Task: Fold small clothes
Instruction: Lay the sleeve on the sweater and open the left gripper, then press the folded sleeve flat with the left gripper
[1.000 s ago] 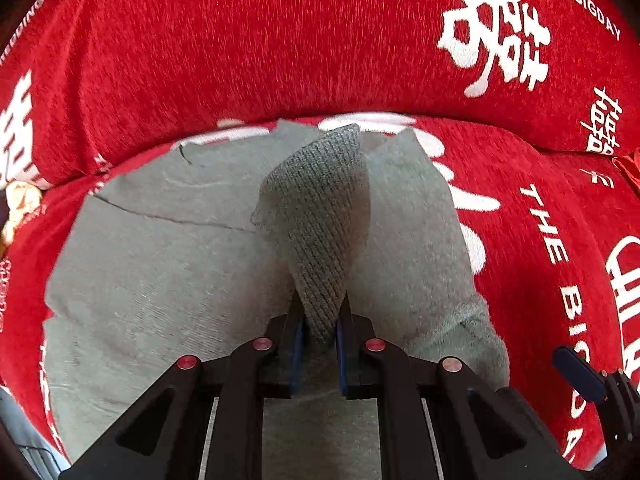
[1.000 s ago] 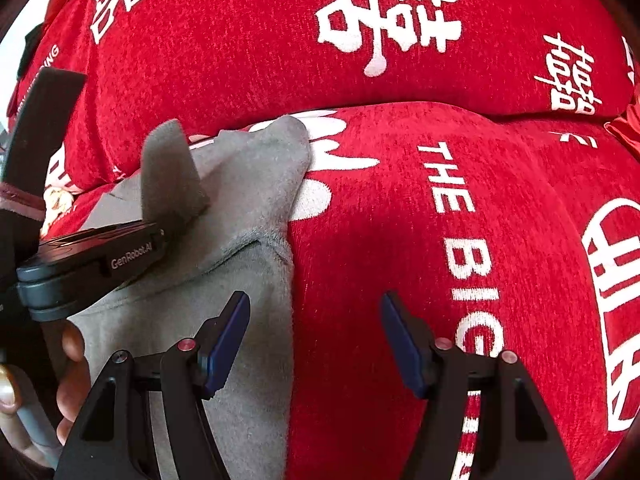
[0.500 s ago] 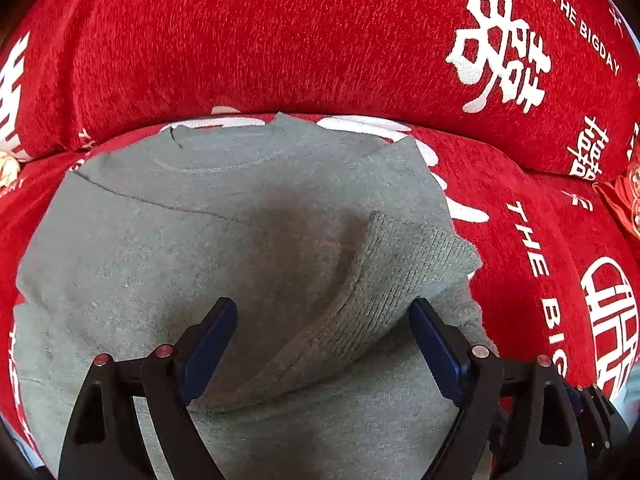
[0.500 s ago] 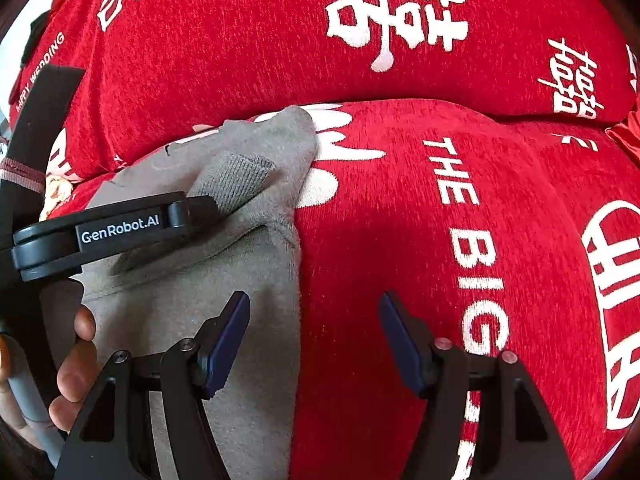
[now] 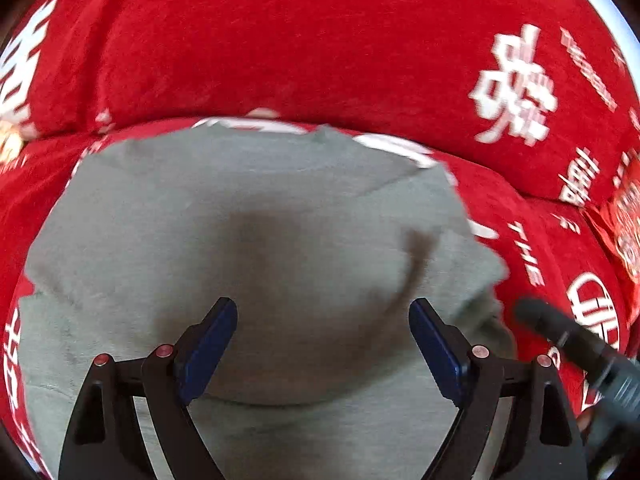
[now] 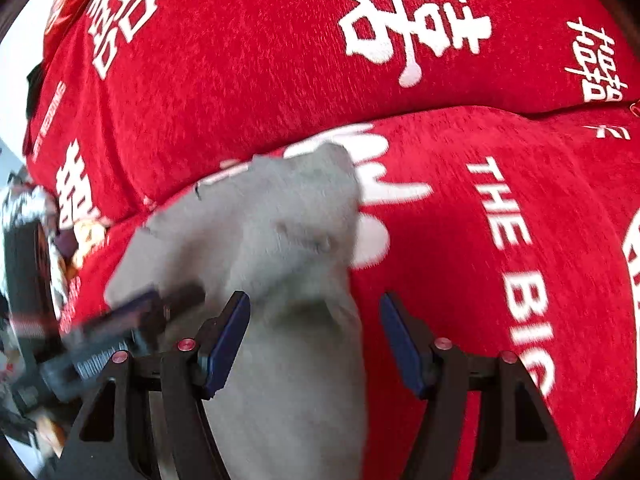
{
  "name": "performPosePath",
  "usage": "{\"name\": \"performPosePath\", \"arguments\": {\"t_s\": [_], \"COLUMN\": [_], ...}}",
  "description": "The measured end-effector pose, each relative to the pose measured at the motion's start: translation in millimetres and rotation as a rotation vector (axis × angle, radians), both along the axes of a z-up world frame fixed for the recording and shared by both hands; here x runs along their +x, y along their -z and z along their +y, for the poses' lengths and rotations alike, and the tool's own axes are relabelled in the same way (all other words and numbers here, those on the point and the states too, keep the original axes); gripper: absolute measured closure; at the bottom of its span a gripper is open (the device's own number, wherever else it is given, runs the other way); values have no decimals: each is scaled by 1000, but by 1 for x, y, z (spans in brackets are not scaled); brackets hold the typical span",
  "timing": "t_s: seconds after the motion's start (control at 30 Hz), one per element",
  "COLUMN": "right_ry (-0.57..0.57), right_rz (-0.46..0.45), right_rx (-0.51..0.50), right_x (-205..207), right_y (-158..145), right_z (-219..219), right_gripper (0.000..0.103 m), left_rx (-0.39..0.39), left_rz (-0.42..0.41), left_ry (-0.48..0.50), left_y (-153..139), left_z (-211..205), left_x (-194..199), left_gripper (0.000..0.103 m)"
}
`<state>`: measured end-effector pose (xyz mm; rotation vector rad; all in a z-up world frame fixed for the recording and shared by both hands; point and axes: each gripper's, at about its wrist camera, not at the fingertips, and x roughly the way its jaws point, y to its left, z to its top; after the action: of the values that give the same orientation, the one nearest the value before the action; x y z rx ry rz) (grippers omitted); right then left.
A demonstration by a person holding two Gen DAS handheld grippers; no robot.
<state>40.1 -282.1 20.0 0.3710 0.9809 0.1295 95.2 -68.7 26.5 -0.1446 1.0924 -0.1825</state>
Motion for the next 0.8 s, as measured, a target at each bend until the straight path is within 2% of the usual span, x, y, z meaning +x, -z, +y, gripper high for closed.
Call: {"name": "performPosePath", "arguments": {"t_s": [0.07, 0.17, 0.3, 0.37, 0.43, 0.5, 0.63, 0.7, 0.77, 0.8], "right_ry": [-14, -57, -111, -158, -214, -249, -270, -243, -200, -164], "right_rz": [11, 59, 146, 179, 191, 199, 180, 162, 142, 121], "right_rx": [-22, -182, -334, -427, -536, -602, -563, -548, -486, -414], "right_x": [21, 55, 80, 77, 62, 40, -15, -27, -28, -25], "right_y": [-3, -3, 7, 11, 15, 18, 11, 6, -3, -10], "right_z": [11, 39, 62, 69, 73, 66, 41, 32, 22, 16], "right_gripper": [32, 32, 32, 32, 32, 32, 32, 32, 32, 32], "left_rx": [-5, 12, 45, 66, 81, 99, 83, 87, 91, 94], "left_rz": [17, 28, 17, 13, 3, -1, -23, -29, -29, -30], "left_ry": [-27, -42, -27, -13, 6, 27, 70, 83, 83, 81], "left_y": [5, 10, 13, 13, 13, 14, 12, 12, 13, 14], "left_z": [8, 16, 19, 19, 19, 17, 19, 18, 17, 17], "left_x": [2, 3, -3, -5, -8, -12, -23, -24, -25, -25], "left_gripper": [15, 15, 15, 15, 15, 15, 15, 15, 15, 15]}}
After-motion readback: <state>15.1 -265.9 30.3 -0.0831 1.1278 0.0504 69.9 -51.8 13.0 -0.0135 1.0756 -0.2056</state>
